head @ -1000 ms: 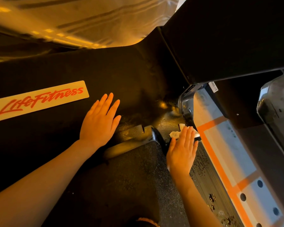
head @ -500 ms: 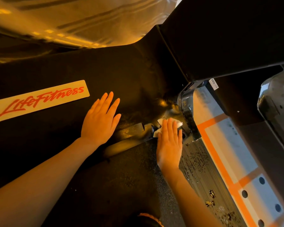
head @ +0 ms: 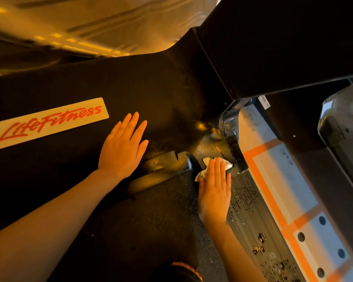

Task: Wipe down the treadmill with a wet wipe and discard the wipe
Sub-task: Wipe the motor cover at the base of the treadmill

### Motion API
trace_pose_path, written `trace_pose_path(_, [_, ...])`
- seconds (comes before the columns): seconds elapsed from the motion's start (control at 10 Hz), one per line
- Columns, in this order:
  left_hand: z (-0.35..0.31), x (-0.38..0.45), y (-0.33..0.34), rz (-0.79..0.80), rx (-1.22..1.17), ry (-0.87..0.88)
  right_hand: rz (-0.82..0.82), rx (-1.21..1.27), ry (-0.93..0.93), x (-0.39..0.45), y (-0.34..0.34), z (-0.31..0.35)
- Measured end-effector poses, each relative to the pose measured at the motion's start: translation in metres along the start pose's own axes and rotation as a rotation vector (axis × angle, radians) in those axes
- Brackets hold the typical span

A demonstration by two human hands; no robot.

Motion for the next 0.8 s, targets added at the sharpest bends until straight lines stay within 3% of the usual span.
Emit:
trace_pose_path(0.3, [0.001,0.001,0.001,-0.002,0.010,0.003,0.005,0.059,0.137,0.064,-0.010,0.001])
trace_pose_path(0.5, [0.000,0.000,0.001,0.000,0.011,-0.006,-0.072,0.142,0.344,0.026,-0.009,0.013])
trace_pose_path(0.6, [-0.001,0.000,0.000,-0.004,0.005,-0.005,-0.068,0.146,0.348,0.021,-0.009,0.012])
trace_pose_path(0.8, [-0.001,0.000,0.001,-0.007,0.027,-0.003,0.033,0.136,0.280,0.091,-0.022,0.004])
Point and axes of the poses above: each hand's wrist, its own x-axis towards the middle knuckle, its own y-axis out of the palm, z = x × y, the point moved 2 cm from there along x, towards the middle knuckle, and after that the axes turned 6 degrees about -y, right-handed, at the moved point
